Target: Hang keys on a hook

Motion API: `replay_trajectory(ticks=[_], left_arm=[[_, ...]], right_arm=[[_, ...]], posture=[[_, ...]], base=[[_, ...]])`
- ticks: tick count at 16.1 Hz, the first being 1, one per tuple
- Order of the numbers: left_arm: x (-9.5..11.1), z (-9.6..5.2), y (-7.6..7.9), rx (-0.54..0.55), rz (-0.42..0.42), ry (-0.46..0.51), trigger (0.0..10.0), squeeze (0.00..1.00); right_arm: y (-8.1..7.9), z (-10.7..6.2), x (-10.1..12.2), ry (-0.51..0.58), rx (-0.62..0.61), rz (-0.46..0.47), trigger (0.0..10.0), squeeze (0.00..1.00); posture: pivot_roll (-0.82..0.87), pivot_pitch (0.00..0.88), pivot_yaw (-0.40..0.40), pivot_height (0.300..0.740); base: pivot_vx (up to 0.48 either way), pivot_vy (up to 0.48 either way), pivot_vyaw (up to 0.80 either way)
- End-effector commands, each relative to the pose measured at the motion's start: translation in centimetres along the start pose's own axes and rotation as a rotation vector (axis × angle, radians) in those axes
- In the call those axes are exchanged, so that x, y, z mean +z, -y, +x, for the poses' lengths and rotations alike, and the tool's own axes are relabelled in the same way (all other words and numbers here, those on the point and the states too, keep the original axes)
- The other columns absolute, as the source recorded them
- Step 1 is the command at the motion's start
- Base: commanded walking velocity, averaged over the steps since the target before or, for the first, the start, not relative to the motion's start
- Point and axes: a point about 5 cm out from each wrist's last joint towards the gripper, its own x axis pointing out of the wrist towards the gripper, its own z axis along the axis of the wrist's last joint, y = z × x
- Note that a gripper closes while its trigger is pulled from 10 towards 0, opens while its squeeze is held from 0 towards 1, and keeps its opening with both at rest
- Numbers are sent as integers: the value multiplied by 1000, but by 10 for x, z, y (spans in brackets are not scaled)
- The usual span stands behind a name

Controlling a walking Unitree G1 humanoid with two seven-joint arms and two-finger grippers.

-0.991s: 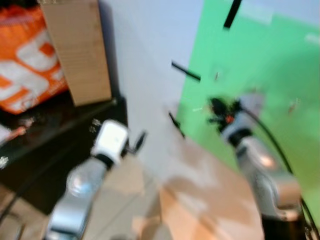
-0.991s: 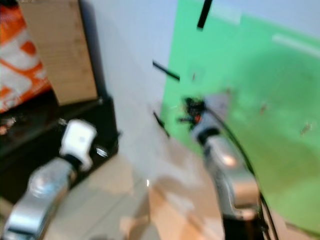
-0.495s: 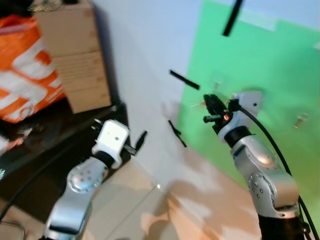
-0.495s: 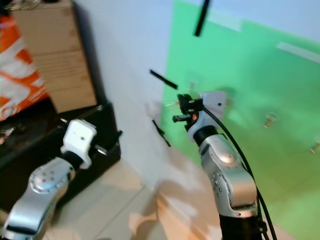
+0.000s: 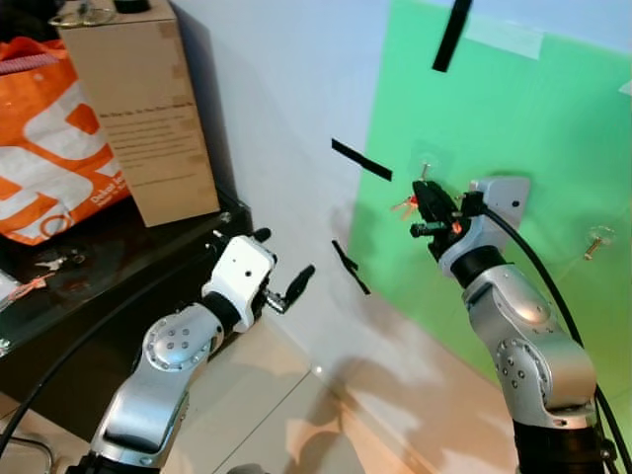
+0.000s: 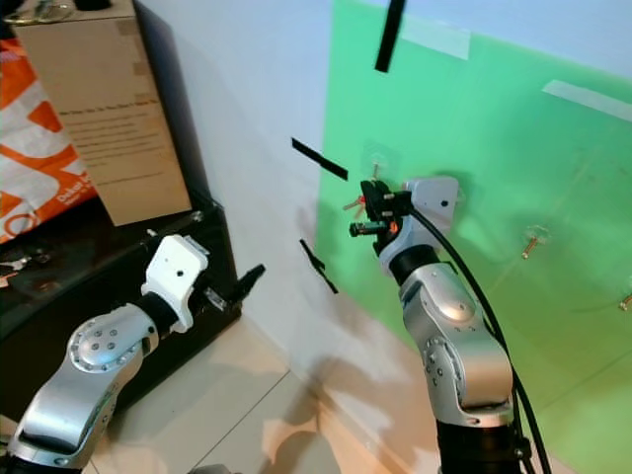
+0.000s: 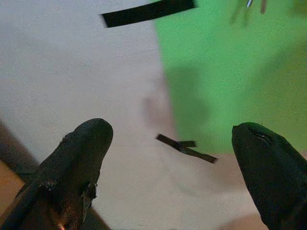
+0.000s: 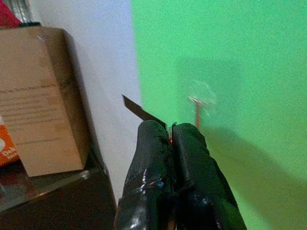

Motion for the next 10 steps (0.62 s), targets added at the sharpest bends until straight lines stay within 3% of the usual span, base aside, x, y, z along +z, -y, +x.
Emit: replay_trajectory(ticks=[1,7,10], left_arm=[[0,2,5,-48,-5,-4,10000,0],[4,-2,4,-136,15,-12,10000,0],[9,2,8,-186,17,-4,10000,0]], right_arm=[[3,0,6,27,1,1,10000,0],[-12,17,13,39,42,11,10000,0],[-11,23,13,24,31,4,10000,0]], posture=[[25,0,-5,740],[27,0,-9,740],[39,0,-14,740]], base=[[0,0,0],[0,0,0],[0,0,0]])
